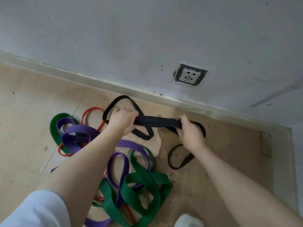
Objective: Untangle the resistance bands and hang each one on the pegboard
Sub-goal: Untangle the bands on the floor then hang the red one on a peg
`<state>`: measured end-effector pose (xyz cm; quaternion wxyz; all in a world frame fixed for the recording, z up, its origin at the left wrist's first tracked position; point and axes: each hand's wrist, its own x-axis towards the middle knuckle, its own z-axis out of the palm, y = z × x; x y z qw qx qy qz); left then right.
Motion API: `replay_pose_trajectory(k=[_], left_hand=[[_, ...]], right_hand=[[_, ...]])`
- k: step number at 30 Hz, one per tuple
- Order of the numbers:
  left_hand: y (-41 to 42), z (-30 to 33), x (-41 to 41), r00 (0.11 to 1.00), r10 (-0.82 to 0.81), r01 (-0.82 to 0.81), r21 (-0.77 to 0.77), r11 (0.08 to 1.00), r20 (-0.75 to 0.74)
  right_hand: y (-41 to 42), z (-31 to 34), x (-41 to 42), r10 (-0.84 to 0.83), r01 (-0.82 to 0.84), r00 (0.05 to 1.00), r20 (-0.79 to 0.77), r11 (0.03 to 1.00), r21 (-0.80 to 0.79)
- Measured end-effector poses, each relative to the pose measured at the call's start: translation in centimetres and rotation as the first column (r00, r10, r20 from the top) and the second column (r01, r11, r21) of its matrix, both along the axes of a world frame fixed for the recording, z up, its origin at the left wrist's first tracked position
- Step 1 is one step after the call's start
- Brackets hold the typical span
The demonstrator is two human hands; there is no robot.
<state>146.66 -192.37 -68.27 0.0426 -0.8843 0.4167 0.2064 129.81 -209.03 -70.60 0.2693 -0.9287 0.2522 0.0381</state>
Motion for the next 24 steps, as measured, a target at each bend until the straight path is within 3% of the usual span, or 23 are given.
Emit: replay_pose_trajectory(k=[1,3,5,7,8,10,12,14,15,16,18,20,22,24], left_hand=[[0.1,0.1,0.8,0.997,0.028,-0.026,-0.029,0.999,0.072],[-0.3,1.1,2.9,0.935,0.011,0.058,-0.183,0.981,0.355],[-1.4,2.6,5.1,0.746,-0.017,0.271,-0.281,0.921,0.665],[-1.8,2.8,5.9,0.61,0.01,0.364,-0.292,0.885,0.793],[-1.7,2.0,5.8,0.615,-0.01,0.362,-0.272,0.892,0.788],[-0.2,-0.5,4.3,0.743,-0.088,0.267,-0.173,0.948,0.663],[2.3,-3.2,2.2,0.91,-0.078,0.074,0.024,0.997,0.407],[4.1,-5.2,0.2,0.977,0.015,-0.034,0.086,0.996,0.214],[4.4,-5.9,-0.7,0.989,0.03,-0.041,0.077,0.996,0.143],[4.3,-6.4,-1.6,0.996,0.003,-0.007,0.051,0.999,0.088],[3.6,-7.0,-3.2,0.993,-0.119,0.119,0.008,0.993,-0.02],[2.9,-7.3,-4.3,0.975,-0.16,0.165,0.022,0.986,-0.152],[2.6,-7.4,-4.6,0.966,-0.075,0.093,0.062,0.994,-0.247],[2.8,-7.9,-4.5,0.961,0.003,0.014,0.062,0.998,-0.278]], right_hand=[[0.1,-0.2,0.0,-0.01,0.007,0.999,-0.038,0.996,-0.083],[0.6,-0.8,0.4,0.026,-0.043,0.997,-0.066,0.965,-0.259],[1.7,-1.4,1.4,0.082,-0.095,0.995,-0.053,0.928,-0.361],[2.4,-2.0,2.7,0.153,-0.166,0.986,-0.065,0.913,-0.372],[2.6,-2.1,3.2,0.193,-0.209,0.978,-0.083,0.919,-0.334],[2.2,-2.9,2.7,0.205,-0.22,0.974,-0.1,0.96,-0.174],[1.5,-3.9,0.4,0.002,-0.001,0.999,-0.052,1.0,0.018],[0.1,-5.2,-2.9,-0.282,0.289,0.956,-0.081,0.952,0.099],[-0.6,-5.9,-4.4,-0.338,0.353,0.929,-0.152,0.931,0.087],[-1.3,-6.4,-5.6,-0.308,0.332,0.923,-0.232,0.941,0.071],[-1.9,-6.9,-7.0,-0.07,0.083,0.923,-0.379,0.996,0.019],[-1.8,-7.2,-7.7,0.129,-0.149,0.879,-0.459,0.989,-0.006],[-1.4,-7.2,-8.7,0.149,-0.212,0.847,-0.51,0.975,-0.067],[-1.0,-6.9,-10.2,0.029,-0.147,0.832,-0.554,0.975,-0.169]])
